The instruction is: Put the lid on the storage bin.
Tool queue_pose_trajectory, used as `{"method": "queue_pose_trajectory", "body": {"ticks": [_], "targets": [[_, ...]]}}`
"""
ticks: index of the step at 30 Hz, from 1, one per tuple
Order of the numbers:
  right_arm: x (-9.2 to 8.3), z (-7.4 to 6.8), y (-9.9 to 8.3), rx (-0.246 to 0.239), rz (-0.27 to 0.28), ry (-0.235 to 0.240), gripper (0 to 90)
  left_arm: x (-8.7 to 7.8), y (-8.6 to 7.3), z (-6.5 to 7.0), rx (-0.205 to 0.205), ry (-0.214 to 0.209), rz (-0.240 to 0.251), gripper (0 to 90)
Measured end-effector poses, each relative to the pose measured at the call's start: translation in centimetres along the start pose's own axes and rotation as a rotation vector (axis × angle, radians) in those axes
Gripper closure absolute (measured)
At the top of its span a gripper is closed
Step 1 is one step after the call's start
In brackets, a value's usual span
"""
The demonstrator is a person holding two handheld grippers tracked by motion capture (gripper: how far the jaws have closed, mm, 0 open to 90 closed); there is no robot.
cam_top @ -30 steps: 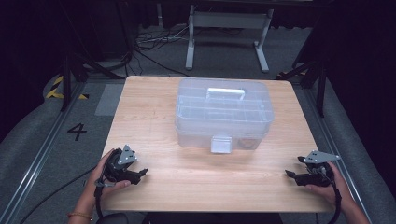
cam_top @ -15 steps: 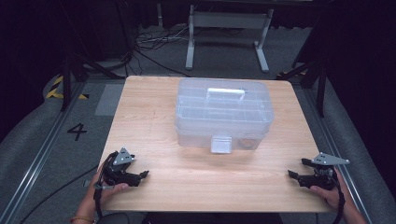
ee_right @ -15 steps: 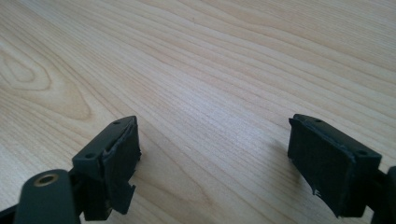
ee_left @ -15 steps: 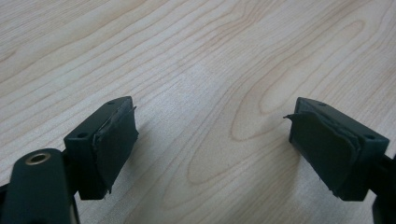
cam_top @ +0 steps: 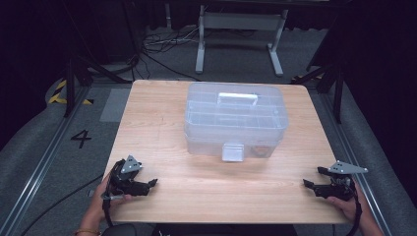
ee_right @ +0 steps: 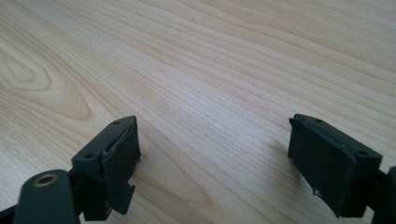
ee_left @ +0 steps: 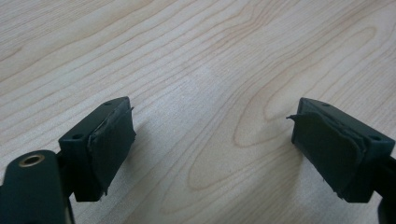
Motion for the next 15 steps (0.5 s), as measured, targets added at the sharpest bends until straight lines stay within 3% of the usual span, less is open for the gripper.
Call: {"method": "queue_pose_trajectory", "body": {"ticks": [15], "targets": [[0.00,0.00,0.00,0.000,0.000,0.000,17.0,0.36,0.25,0.17,-0.027,0.022,-0.001,10.0]]}}
Point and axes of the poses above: each handheld gripper's, and its own axes: x roughly forward along the jaws, y roughly out of its top, z roughly to its right, the point moved 6 cm from there along x, roughly forward along the jaws, and after that the axes turned 13 degrees about -x, right-handed, at the moved point
